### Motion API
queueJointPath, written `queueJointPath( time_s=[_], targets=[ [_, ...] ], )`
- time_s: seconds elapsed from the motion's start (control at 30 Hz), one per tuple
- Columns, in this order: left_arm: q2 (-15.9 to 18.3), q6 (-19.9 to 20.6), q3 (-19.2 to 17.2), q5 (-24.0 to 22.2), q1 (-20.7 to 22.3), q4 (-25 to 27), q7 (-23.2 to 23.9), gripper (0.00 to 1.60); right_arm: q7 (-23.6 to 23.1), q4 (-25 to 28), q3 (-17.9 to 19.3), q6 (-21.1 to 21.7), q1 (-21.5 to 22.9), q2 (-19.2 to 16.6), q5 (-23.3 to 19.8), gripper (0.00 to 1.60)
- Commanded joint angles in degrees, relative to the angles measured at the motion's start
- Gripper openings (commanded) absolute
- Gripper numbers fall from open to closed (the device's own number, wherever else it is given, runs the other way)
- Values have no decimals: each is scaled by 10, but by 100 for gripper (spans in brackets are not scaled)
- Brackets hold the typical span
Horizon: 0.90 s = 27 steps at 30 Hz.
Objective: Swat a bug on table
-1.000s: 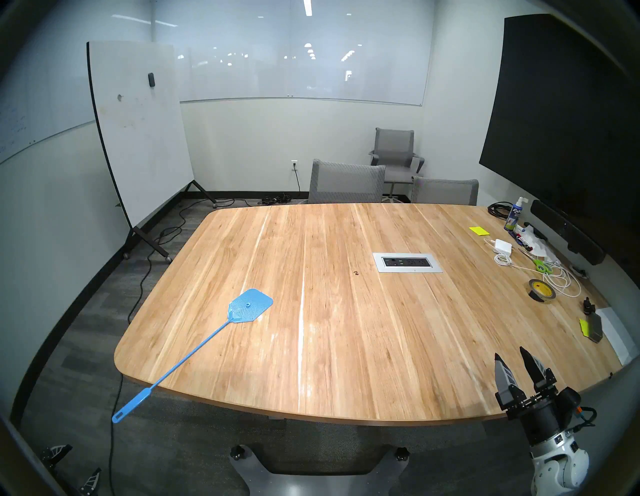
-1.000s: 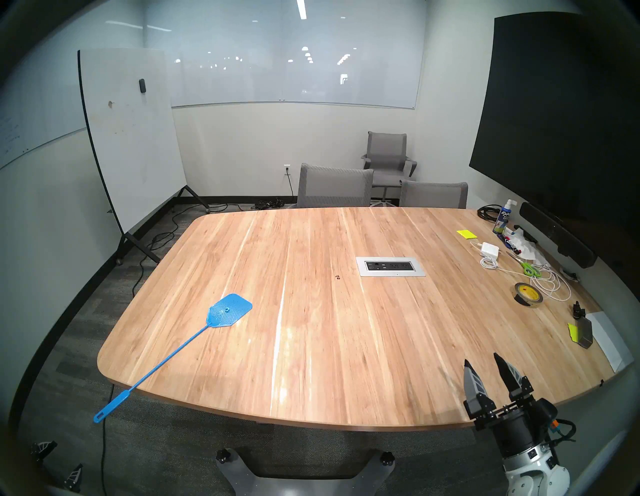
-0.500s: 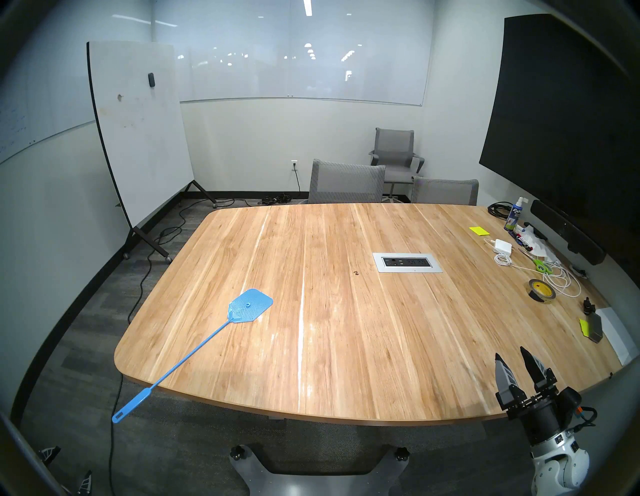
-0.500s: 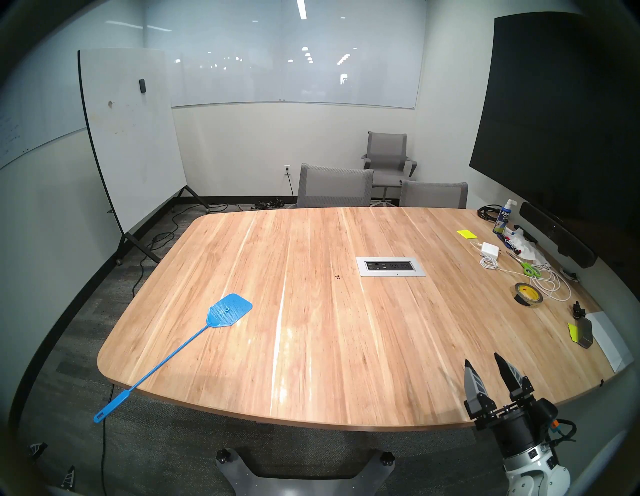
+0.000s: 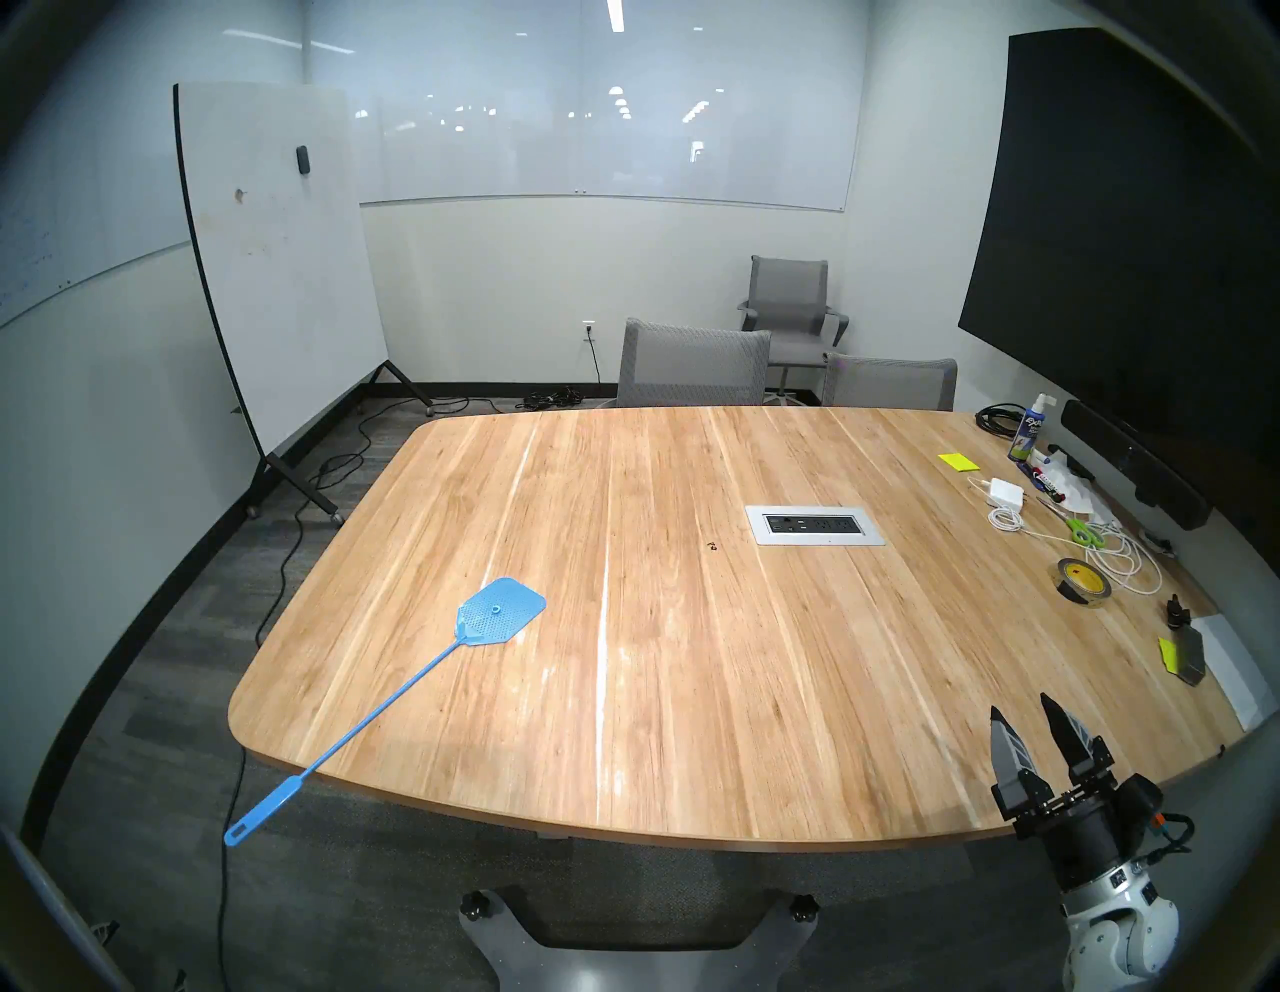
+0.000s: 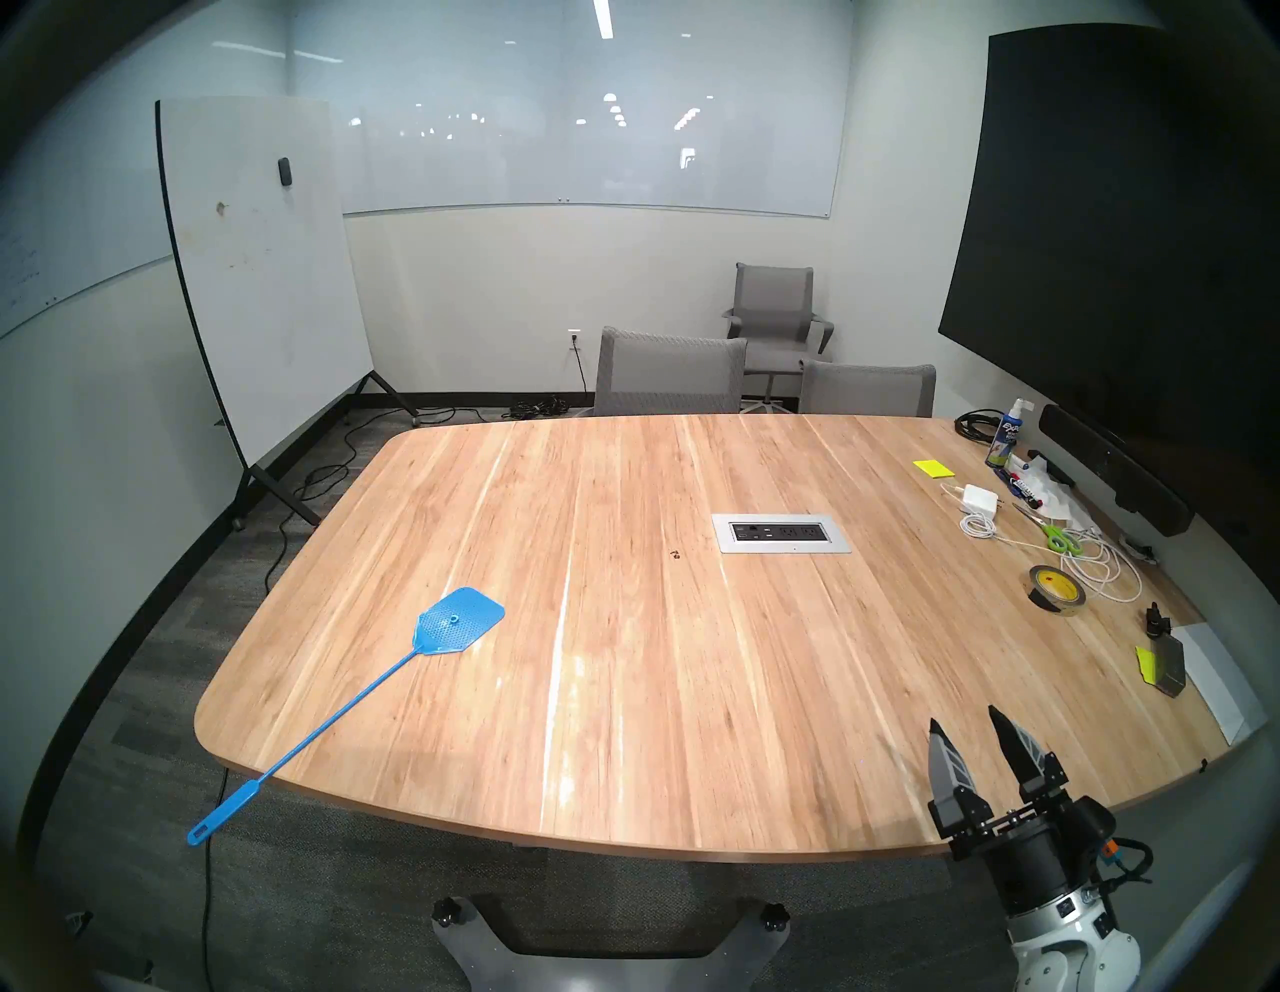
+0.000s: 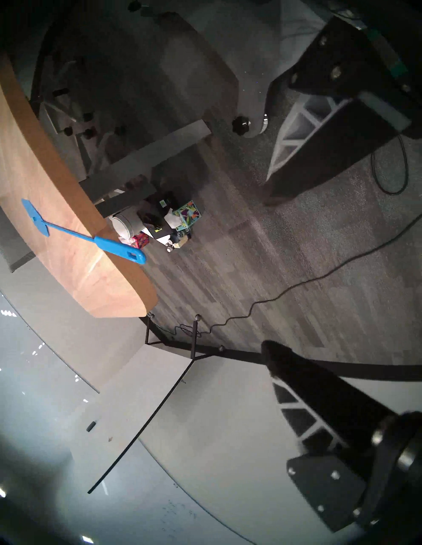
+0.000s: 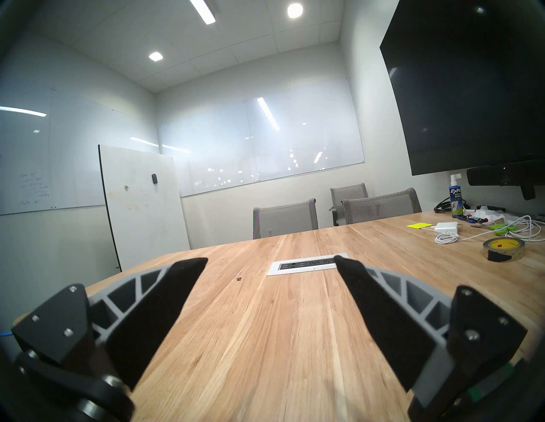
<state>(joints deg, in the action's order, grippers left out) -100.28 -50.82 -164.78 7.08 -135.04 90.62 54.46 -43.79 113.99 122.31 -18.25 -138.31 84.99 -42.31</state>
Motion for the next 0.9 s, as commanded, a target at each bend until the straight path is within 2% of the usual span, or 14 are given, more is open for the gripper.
queueJointPath(
  time_s=[0.0, 0.17, 0.33, 0.57, 0.87],
  targets=[
    [-26, -42, 0, 49, -42, 24, 1, 160, -1, 9, 0, -1, 1, 0, 0, 160],
    [-37, -42, 13, 91, -44, 41, -41, 160, -1, 10, 0, 0, 0, 0, 0, 160],
    [-19, -42, 35, 114, -49, 23, -67, 160, -1, 10, 0, 0, 0, 0, 1, 160],
    [24, -42, 59, 96, -59, -16, -82, 160, -1, 10, 0, 0, 1, 1, 1, 160],
    [44, -42, 77, 59, -69, -27, -104, 160, -2, 10, 0, 1, 1, 1, 1, 160]
  ],
)
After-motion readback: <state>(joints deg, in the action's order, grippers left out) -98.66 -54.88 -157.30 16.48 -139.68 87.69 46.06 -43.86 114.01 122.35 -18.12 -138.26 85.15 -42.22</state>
